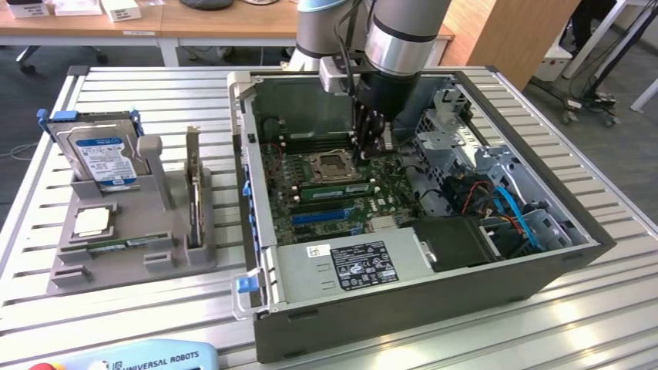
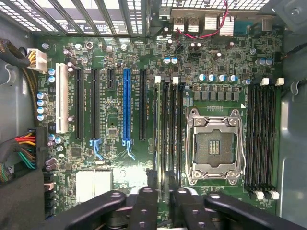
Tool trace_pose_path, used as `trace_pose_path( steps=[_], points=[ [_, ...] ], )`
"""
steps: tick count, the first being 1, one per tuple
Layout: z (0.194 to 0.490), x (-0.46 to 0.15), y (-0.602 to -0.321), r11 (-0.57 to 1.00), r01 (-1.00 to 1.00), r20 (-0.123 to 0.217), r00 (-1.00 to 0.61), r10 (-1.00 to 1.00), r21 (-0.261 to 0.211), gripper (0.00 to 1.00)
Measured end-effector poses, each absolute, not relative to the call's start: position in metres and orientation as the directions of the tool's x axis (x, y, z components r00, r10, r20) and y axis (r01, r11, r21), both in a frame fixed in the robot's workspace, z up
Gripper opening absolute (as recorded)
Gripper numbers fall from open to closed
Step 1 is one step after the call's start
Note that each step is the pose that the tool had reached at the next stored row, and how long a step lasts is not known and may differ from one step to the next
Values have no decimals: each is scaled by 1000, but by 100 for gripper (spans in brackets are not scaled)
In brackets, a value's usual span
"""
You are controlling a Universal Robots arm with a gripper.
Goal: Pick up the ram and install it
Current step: 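Press down the ram until it locks into place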
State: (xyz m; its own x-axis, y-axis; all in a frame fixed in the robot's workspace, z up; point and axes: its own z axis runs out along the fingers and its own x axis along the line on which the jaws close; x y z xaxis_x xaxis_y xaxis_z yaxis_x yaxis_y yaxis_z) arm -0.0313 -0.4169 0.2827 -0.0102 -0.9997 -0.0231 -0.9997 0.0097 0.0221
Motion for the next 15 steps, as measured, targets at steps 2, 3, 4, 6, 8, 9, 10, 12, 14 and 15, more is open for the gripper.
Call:
trace_pose_path(
  steps=[2, 3, 4, 6, 8, 9, 10, 12, 14, 15],
  points=[
    [283, -31, -417, 10, -1000, -23, -10, -1000, 22, 11],
    [283, -31, -417, 10, -1000, -23, -10, -1000, 22, 11],
    [283, -31, -417, 10, -1000, -23, -10, -1000, 22, 10],
    [283, -31, -417, 10, -1000, -23, -10, -1000, 22, 10],
    [283, -31, -417, 10, -1000, -23, -10, -1000, 22, 10],
    [283, -31, -417, 10, -1000, -23, -10, -1000, 22, 10],
    [283, -31, -417, 10, -1000, -23, -10, -1000, 22, 10],
    [283, -30, -417, 9, -1000, -23, -10, -1000, 22, 10],
    [283, -26, -417, 10, -1000, -23, -10, -1000, 22, 10],
    [283, -24, -417, 10, -1000, -23, -10, -1000, 22, 10]
  ],
)
